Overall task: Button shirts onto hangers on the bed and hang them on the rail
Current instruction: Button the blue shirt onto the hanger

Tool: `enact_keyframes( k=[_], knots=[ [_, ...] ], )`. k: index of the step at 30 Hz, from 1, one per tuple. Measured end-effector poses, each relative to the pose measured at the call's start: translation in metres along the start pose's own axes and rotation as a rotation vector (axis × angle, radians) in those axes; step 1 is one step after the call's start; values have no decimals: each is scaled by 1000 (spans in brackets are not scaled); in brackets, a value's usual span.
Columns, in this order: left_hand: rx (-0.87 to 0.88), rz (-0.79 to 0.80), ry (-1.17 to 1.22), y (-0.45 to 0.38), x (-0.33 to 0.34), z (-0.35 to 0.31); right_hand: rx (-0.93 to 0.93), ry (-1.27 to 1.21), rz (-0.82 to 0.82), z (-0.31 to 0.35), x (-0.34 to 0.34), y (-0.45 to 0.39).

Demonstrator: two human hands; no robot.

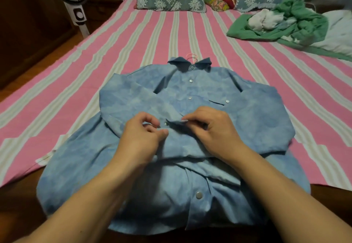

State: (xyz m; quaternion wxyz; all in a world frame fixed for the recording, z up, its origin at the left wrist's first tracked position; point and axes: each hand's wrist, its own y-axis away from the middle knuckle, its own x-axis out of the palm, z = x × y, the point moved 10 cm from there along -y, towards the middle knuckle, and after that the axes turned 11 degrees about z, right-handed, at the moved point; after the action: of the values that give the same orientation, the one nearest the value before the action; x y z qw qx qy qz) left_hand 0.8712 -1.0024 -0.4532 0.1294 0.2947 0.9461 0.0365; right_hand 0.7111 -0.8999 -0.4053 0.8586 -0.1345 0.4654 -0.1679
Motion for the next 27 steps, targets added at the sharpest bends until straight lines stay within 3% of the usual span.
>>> enact_keyframes(
  k=[5,11,19,24,27],
  knots=[
    [-13,63,102,9,-16,2,339,-214,-141,-29,-1,6],
    [-53,15,371,28,-3,32,351,-306,-189,-4,12,12],
    [3,39,222,37,-6,30,128,-111,-41,39,50,16],
    [-11,132,154,42,5,30,348,-294,23,13,57,16],
    [-47,95,204,42,4,37,458,-463,120,0,64,17]
  ],
)
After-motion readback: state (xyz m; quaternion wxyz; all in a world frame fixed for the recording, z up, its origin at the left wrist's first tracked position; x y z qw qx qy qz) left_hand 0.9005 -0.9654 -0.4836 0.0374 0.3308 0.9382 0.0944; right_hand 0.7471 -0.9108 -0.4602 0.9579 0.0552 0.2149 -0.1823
